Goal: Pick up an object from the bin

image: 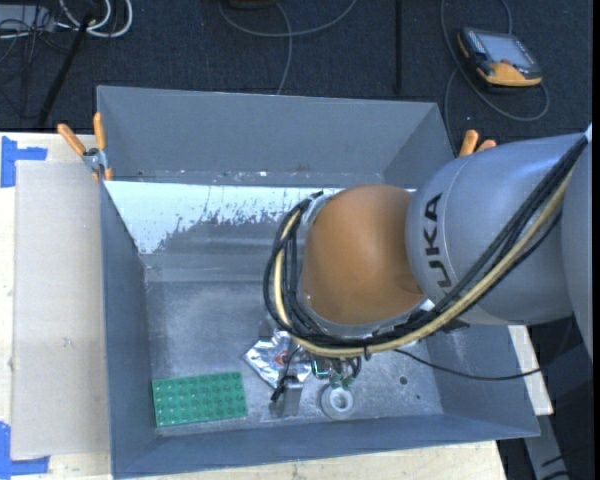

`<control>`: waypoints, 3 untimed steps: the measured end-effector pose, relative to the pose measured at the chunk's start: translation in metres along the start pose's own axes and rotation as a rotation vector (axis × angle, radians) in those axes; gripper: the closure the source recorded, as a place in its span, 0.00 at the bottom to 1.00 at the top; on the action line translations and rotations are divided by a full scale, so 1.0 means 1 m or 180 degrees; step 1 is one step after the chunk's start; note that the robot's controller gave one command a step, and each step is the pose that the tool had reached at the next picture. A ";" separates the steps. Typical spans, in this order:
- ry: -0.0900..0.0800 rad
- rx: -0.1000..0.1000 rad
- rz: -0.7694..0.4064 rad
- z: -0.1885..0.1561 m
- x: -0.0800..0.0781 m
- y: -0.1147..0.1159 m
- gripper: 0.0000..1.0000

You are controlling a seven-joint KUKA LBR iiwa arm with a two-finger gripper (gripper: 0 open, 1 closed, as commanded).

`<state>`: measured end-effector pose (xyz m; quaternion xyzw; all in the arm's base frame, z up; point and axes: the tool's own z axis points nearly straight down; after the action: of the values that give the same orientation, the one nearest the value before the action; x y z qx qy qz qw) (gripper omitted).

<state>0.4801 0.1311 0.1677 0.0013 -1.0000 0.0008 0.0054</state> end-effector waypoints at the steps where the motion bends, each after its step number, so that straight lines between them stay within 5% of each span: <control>1: -0.0021 -0.0002 -0.0397 0.099 -0.047 0.026 0.00; 2: -0.0037 -0.0004 -0.0383 0.094 -0.049 0.025 1.00; 3: -0.0062 -0.0013 -0.0328 -0.034 -0.054 0.038 1.00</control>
Offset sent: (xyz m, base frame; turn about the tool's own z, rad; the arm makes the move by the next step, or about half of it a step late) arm 0.0467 0.0259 -0.0952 -0.1250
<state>0.5344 0.1688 0.2009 0.0529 -0.9986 -0.0014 -0.0043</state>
